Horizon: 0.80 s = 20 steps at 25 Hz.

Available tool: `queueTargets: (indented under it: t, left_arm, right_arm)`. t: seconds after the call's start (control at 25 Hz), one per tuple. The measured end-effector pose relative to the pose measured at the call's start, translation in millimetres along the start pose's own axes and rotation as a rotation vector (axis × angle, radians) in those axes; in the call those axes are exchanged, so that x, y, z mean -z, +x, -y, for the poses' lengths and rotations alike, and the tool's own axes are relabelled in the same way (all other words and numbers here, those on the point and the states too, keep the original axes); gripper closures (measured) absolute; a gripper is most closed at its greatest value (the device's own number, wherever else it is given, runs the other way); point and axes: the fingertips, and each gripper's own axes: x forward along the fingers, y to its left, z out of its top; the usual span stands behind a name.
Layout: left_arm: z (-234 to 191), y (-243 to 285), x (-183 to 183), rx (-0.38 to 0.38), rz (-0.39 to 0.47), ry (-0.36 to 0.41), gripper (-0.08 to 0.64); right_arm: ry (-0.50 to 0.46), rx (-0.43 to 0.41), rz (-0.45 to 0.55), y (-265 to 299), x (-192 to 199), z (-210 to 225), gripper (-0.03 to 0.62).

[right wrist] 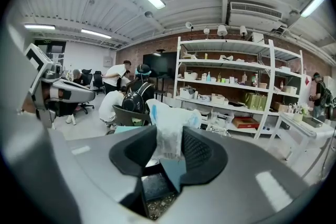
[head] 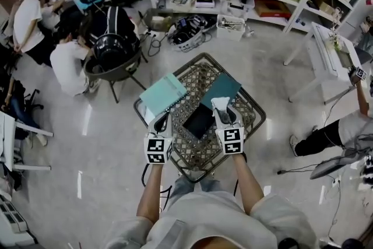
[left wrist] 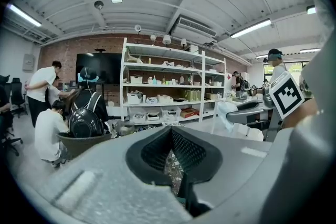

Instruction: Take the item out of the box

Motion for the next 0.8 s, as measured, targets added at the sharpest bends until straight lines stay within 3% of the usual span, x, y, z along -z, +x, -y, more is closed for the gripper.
queueTargets:
  t: [0.36,0.8]
  left_arm:
    - [-8.8,6.0,-57.3,-0.013,0.09,0.05,0.557]
    - [-7.8,2.9,-85.1,-0.031,0.141,0.071,0.557]
  right_arm:
    - [-0.019,0.04,0.084,-5.9,-47.9,21.2,0.452]
    - [-0.024,0.048,0.139,-19.1,-70.7,34.0,0.454]
